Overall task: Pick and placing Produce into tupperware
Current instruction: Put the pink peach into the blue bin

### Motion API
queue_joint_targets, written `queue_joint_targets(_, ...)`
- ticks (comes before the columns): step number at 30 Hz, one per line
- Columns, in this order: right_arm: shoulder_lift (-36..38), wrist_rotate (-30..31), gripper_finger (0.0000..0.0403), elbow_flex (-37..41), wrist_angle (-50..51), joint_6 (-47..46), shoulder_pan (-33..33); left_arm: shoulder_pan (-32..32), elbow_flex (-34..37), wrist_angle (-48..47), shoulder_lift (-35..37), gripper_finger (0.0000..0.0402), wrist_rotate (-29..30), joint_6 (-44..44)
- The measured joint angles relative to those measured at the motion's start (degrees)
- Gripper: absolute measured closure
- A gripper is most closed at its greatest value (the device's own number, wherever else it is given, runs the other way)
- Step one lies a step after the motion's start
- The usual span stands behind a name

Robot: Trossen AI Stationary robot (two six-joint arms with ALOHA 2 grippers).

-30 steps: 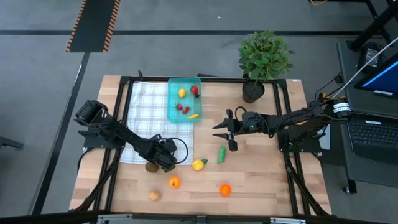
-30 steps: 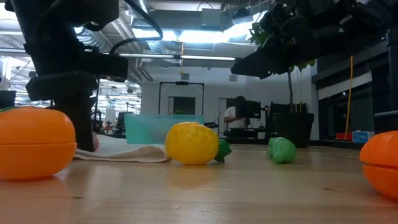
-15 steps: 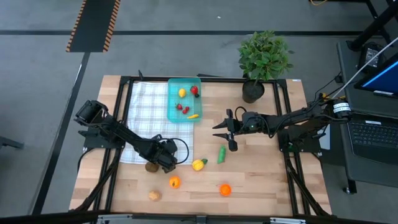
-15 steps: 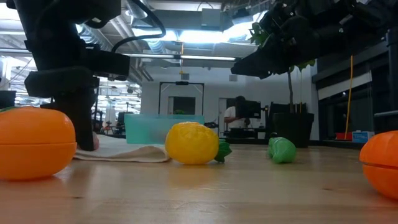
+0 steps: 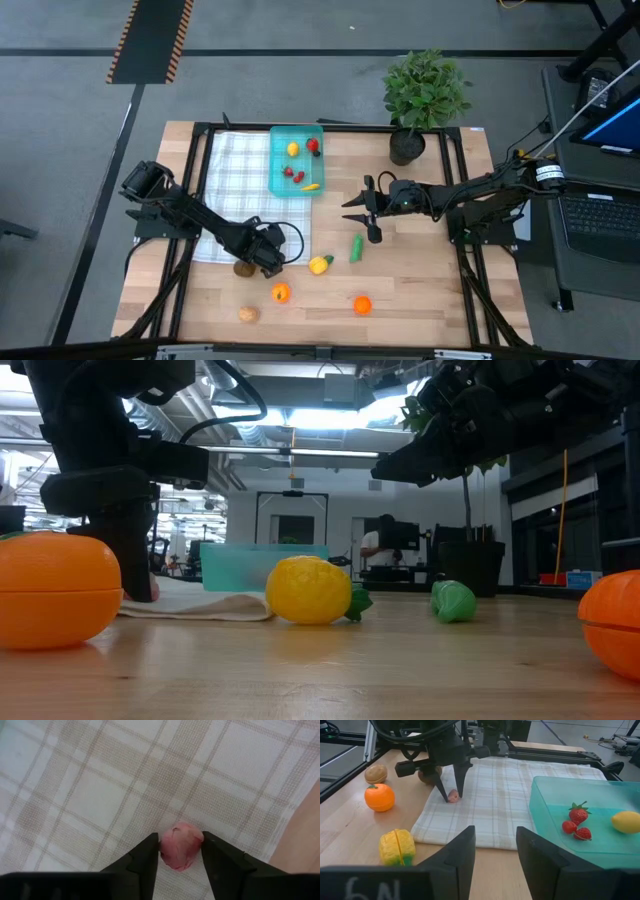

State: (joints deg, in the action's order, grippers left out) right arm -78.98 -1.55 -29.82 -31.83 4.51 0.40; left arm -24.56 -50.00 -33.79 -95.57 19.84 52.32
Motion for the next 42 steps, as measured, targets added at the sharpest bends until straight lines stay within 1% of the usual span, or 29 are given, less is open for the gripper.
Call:
queue_joint_targets(6,0.0,0.0,0.0258,0.0,0.0,0.0,0.0,0.7,0.0,0.1,0.0,0.0295,-1.4,0.0)
queue_joint_targets(13,0.0,0.0,0.0258,0.0,0.0,0.0,0.0,0.7,0.0,0.0,0.2,0.0325,-1.5,0.0)
queue_joint_targets(16,0.0,0.0,0.0258,0.0,0.0,0.0,0.0,0.7,-0.3,-0.2,1.1,0.0332,-1.5,-0.5)
queue_joint_targets(20,0.0,0.0,0.0258,0.0,0.0,0.0,0.0,0.7,-0.9,0.2,3.8,0.0332,-1.2,-2.2)
queue_joint_targets(24,0.0,0.0,0.0258,0.0,0.0,0.0,0.0,0.2,-0.9,-0.2,6.3,0.0334,1.9,-5.1)
queue_joint_targets(28,0.0,0.0,0.0258,0.0,0.1,-1.3,0.0,-0.7,-0.5,0.5,8.0,0.0351,8.2,-10.5)
queue_joint_targets(30,0.0,0.0,0.0258,0.0,0.1,-2.7,0.0,-0.7,0.4,1.9,8.3,0.0355,10.1,-12.5)
queue_joint_targets(32,0.0,0.0,0.0258,0.0,0.2,-2.9,0.0,-0.2,2.0,5.0,8.3,0.0356,10.7,-14.4)
queue_joint_targets(34,0.0,0.0,0.0258,0.0,0.1,-2.8,0.0,0.5,4.2,10.5,8.3,0.0356,10.9,-16.3)
queue_joint_targets(39,0.0,0.0,0.0258,0.0,-0.1,-3.5,0.0,2.6,11.1,29.1,8.3,0.0362,10.8,-23.6)
queue_joint_targets(42,0.0,0.0,0.0258,1.2,-2.7,-4.3,0.0,3.9,14.5,40.4,8.3,0.0366,10.1,-28.3)
